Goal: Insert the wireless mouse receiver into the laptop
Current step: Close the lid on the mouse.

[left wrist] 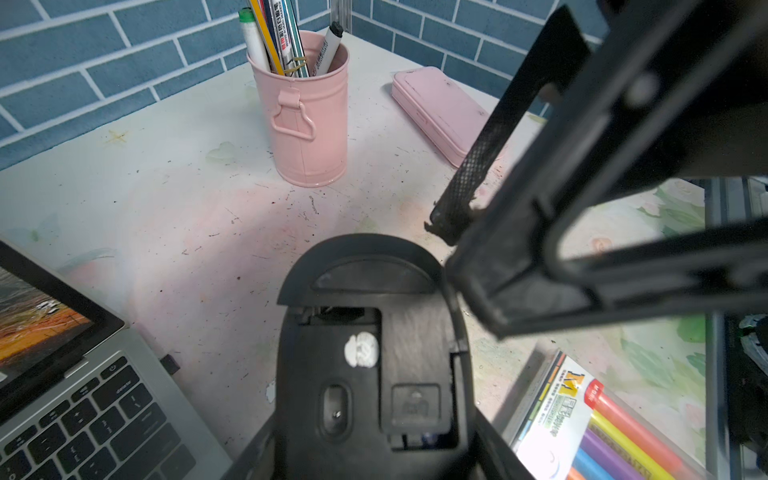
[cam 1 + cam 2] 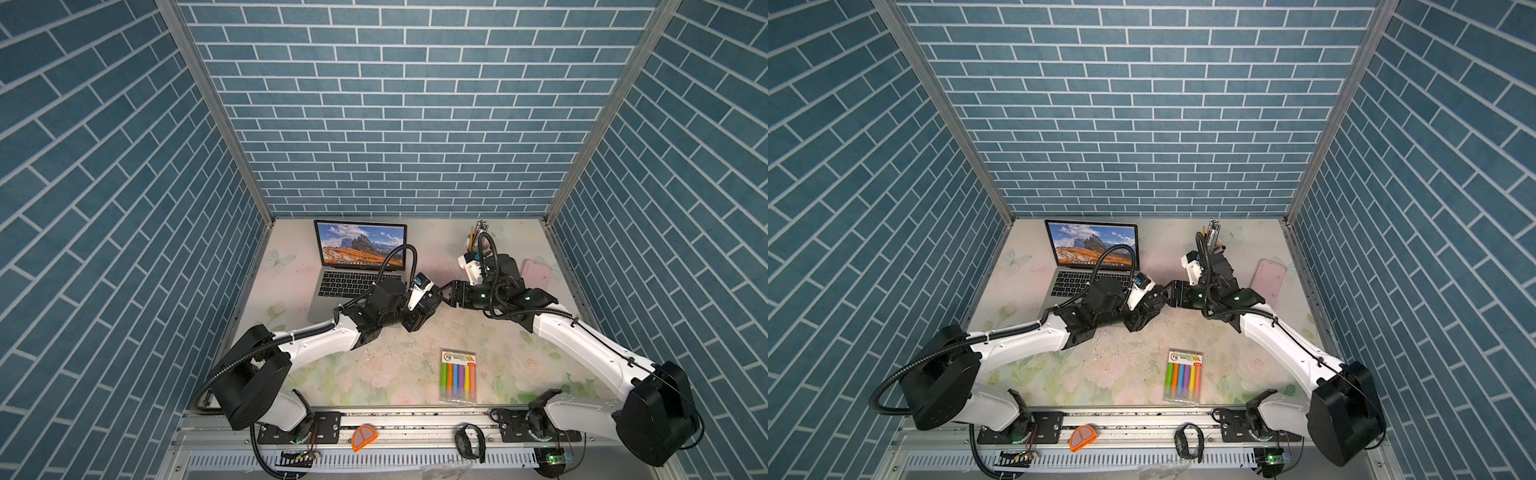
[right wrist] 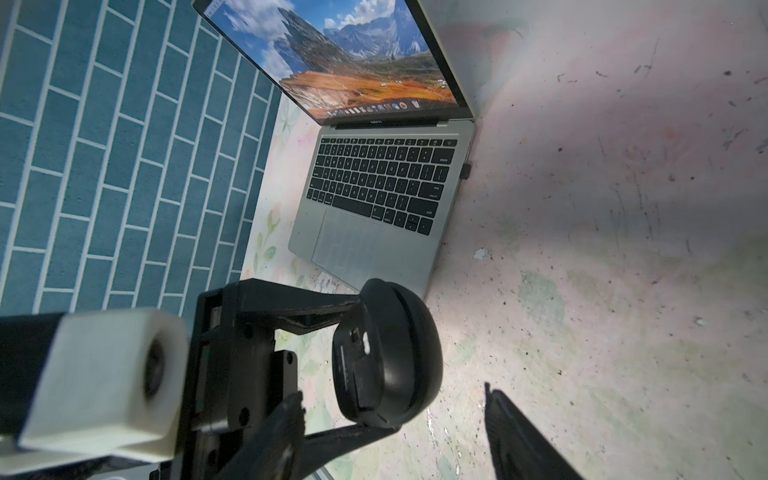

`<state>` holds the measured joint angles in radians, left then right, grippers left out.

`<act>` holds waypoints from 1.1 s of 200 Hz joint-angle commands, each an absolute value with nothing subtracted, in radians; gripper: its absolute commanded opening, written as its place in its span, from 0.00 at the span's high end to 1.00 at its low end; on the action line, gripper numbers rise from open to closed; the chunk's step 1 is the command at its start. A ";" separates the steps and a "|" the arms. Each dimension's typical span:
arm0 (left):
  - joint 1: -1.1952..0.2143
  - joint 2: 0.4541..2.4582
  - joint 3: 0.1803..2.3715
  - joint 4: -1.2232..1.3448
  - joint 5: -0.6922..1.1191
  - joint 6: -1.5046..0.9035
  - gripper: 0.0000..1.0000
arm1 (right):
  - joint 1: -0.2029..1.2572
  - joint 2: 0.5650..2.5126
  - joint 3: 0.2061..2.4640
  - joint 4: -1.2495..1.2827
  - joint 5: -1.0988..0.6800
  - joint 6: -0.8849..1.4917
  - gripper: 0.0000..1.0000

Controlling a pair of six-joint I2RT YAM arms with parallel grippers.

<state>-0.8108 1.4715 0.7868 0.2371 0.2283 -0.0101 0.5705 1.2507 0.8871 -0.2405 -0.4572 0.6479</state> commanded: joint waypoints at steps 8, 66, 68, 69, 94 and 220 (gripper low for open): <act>-0.807 1.433 0.817 0.235 0.230 -0.019 0.54 | 0.585 1.271 0.908 -0.248 -0.416 0.663 0.31; -0.807 1.420 0.822 0.238 0.270 -0.018 0.53 | 0.596 1.299 0.932 -0.265 -0.410 0.645 0.31; -0.807 1.420 0.823 0.238 0.272 -0.018 0.54 | 0.597 1.300 0.932 -0.265 -0.410 0.644 0.31; -0.807 1.420 0.823 0.238 0.272 -0.018 0.53 | 0.597 1.301 0.933 -0.267 -0.410 0.643 0.31; -0.806 1.418 0.820 0.241 0.278 -0.017 0.53 | 0.599 1.309 0.947 -0.287 -0.405 0.626 0.33; -0.806 1.410 0.812 0.255 0.254 -0.012 0.54 | 0.601 1.289 0.965 -0.345 -0.359 0.596 0.43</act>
<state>-0.8108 1.4372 0.7872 0.2279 0.2653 -0.0097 0.5961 1.3033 0.9398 -0.3012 -0.3985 0.6205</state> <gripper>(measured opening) 0.612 0.574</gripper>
